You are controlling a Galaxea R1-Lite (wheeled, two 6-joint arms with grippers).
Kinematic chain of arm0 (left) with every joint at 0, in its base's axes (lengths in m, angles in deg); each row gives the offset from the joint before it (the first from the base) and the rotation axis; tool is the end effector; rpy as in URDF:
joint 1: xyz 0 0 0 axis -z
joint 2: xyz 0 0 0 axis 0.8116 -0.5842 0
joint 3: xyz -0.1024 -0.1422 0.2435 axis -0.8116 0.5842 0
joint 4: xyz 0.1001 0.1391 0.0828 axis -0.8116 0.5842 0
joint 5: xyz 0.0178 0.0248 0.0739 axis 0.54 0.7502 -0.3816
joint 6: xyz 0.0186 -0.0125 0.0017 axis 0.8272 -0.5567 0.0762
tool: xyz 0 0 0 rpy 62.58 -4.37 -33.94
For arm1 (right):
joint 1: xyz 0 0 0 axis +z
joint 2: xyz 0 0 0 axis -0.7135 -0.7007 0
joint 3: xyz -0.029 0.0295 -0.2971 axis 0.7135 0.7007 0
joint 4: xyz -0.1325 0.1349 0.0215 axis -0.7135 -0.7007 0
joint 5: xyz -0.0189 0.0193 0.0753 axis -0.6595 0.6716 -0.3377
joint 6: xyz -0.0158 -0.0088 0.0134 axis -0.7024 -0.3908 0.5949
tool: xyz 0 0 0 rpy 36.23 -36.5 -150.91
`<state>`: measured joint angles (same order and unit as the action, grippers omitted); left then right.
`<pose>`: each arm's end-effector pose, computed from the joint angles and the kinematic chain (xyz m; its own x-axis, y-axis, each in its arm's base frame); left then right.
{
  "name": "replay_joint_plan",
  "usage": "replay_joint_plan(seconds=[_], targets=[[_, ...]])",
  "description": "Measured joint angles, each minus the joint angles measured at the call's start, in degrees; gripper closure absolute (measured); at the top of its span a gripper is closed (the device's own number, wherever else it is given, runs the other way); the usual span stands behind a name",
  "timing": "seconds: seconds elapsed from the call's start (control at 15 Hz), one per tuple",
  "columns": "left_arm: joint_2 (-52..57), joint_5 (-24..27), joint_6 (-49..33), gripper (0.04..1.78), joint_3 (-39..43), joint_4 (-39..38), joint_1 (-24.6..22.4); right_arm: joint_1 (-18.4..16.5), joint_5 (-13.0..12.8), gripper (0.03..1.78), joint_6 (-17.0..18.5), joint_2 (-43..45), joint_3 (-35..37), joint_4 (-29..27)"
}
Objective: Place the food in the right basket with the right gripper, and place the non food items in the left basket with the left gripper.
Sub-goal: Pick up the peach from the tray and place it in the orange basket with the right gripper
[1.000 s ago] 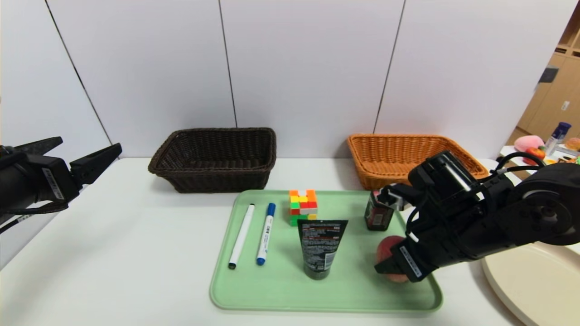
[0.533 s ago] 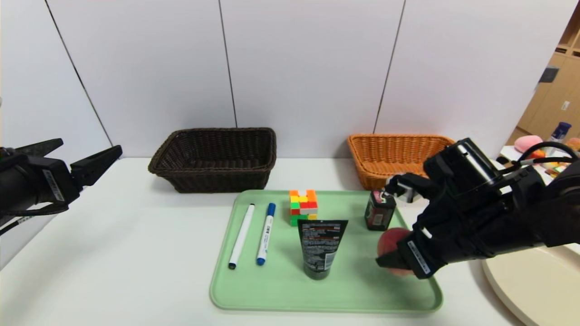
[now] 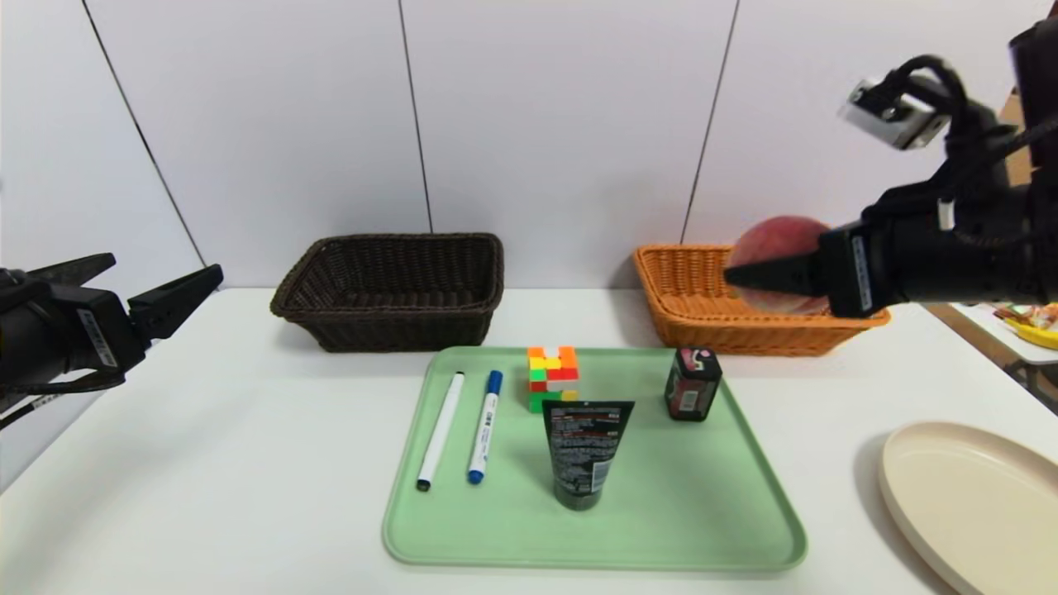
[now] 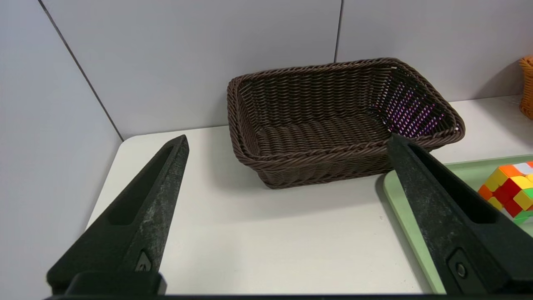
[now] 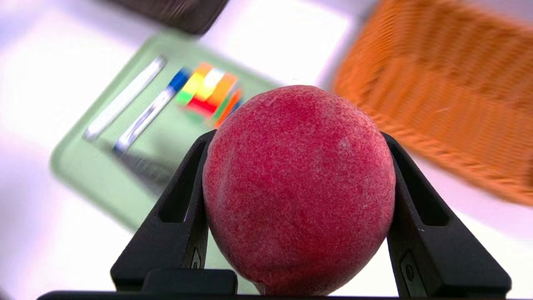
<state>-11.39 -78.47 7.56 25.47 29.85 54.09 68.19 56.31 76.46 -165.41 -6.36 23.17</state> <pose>0.1654 -0.0021 0.2383 0.9932 -0.1156 0.0149 0.1148 0.9922 0.0479 0.2219 0.0950 0.3003 0.7875 0.4329 -0.4388 -0.4780 0.8783 0.0086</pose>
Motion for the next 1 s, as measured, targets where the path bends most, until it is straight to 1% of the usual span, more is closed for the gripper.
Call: replay_joint_plan(seconds=[0.13, 0.27, 0.47, 0.73, 1.0], targets=[[0.00, 0.02, 0.01, 0.13, 0.00, 0.13, 0.00, -6.42, 1.18, 0.69, -0.05, -1.82, -3.79, 0.69], [-0.01, 0.06, -0.02, 0.13, 0.09, 0.39, 0.00, -11.61, 2.34, 0.69, -0.13, -4.80, -6.95, 0.98], [-0.23, 0.22, 0.06, 0.13, 0.09, 0.44, 0.00, -17.16, 2.73, 0.69, -0.22, -10.86, -11.37, 1.05], [-0.69, 0.27, 0.06, 0.13, 0.18, 0.44, 0.00, -21.88, 2.69, 0.69, -0.27, -19.13, -16.09, 1.16], [-0.94, 0.35, 0.04, 0.13, 0.29, 0.44, 0.00, -24.87, 2.21, 0.69, -0.35, -27.19, -18.71, 0.91]])
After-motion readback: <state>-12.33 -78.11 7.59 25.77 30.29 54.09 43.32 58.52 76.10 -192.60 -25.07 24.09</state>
